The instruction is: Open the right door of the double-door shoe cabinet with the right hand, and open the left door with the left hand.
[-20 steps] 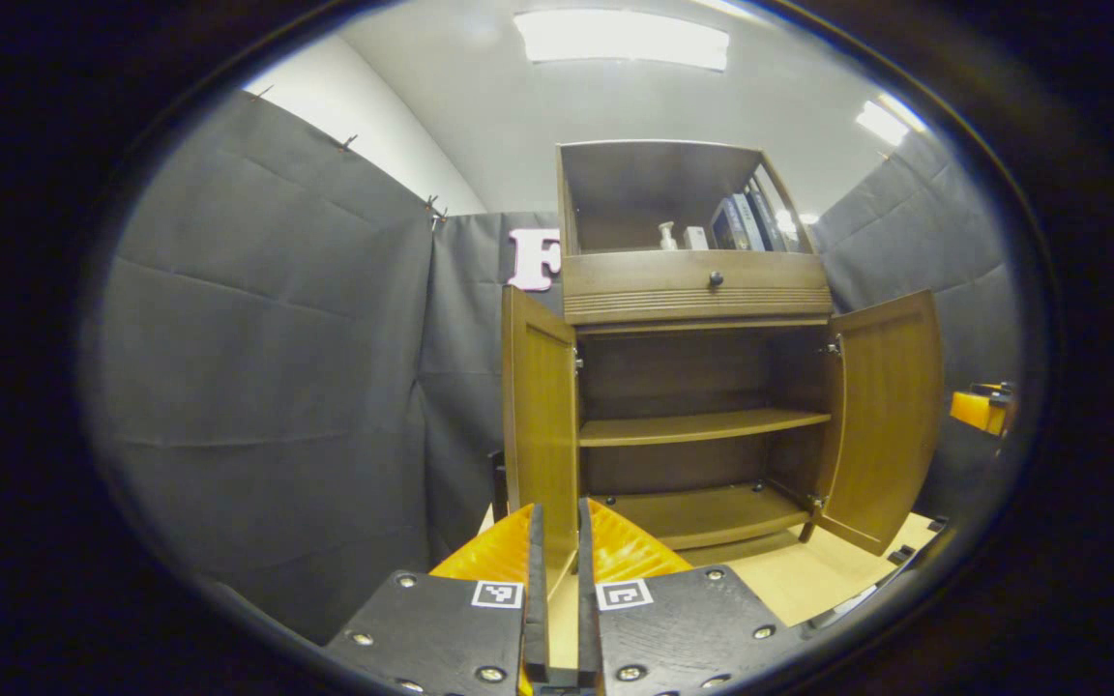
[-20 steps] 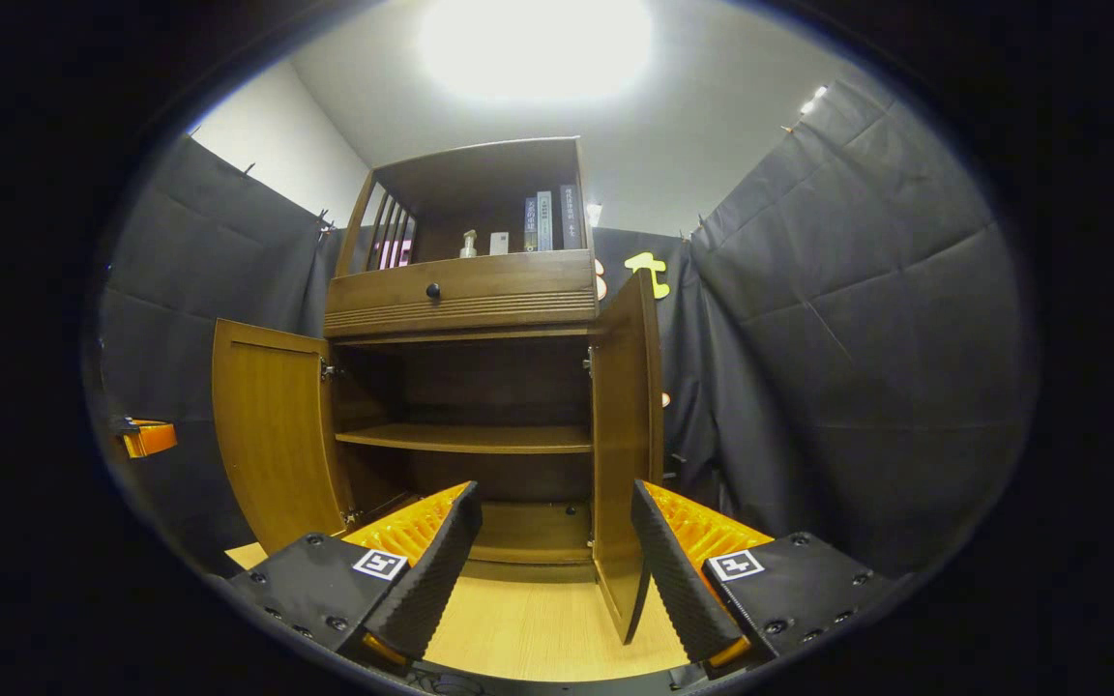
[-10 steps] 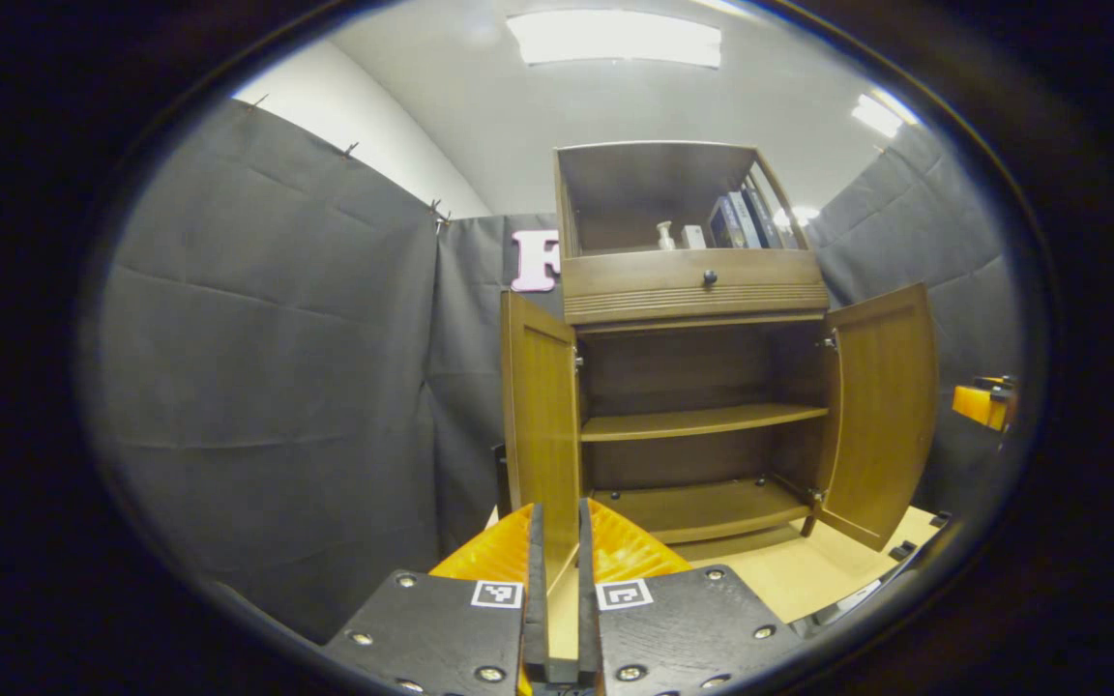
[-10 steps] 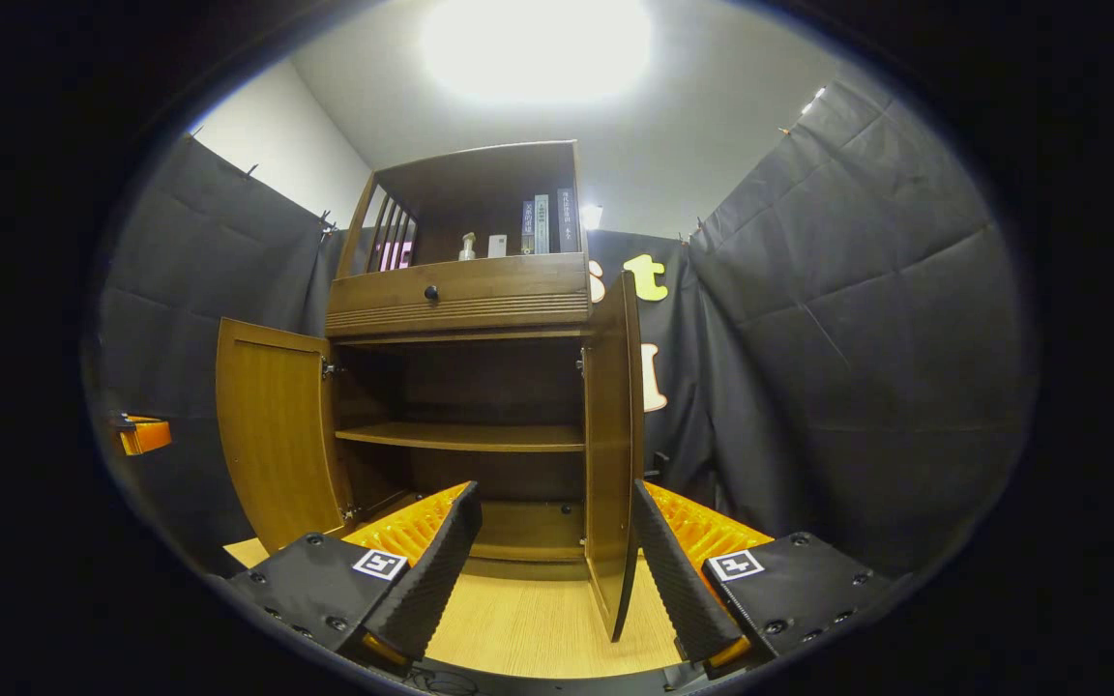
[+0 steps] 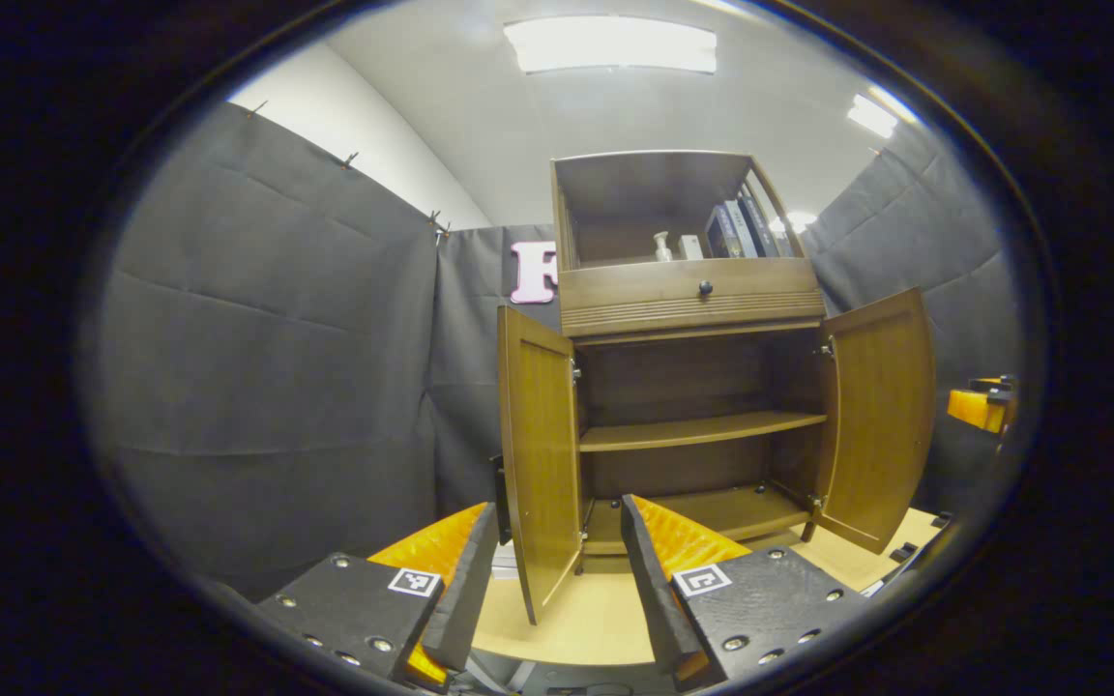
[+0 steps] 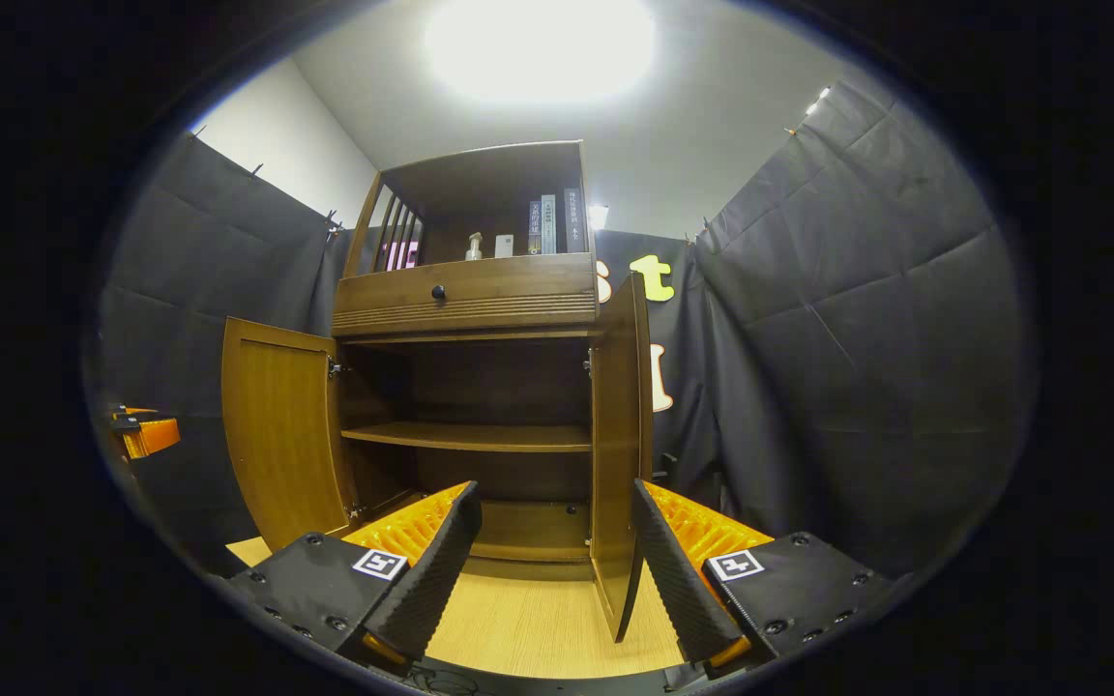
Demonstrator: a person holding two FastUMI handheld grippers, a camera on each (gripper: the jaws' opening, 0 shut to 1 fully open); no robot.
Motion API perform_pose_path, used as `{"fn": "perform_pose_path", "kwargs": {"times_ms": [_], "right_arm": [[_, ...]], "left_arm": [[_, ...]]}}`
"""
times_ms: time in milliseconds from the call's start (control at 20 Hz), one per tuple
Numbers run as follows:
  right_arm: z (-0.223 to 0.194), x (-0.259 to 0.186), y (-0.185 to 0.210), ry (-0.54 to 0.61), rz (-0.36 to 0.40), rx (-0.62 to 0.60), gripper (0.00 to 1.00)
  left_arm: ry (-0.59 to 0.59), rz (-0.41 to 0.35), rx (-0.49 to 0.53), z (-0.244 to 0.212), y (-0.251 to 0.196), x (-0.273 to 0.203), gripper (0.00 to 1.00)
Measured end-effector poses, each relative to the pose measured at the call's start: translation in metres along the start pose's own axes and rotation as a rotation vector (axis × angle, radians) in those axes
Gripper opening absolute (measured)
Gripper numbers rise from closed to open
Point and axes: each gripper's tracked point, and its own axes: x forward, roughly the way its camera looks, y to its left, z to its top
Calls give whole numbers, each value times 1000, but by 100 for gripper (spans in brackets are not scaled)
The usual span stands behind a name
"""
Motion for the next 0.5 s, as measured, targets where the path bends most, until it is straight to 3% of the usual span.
{"fn": "perform_pose_path", "kwargs": {"times_ms": [100, 300, 500], "right_arm": [[2, -1, -1, -11, -5, -1, 97], [1, 2, 0, 2, -2, 1, 97], [10, 3, -1, -21, -12, 6, 97]], "left_arm": [[-6, 9, 7, 0, 2, 0, 72], [-36, 19, 5, 4, 4, 4, 96], [-23, 19, -9, 1, 2, 1, 96]]}}
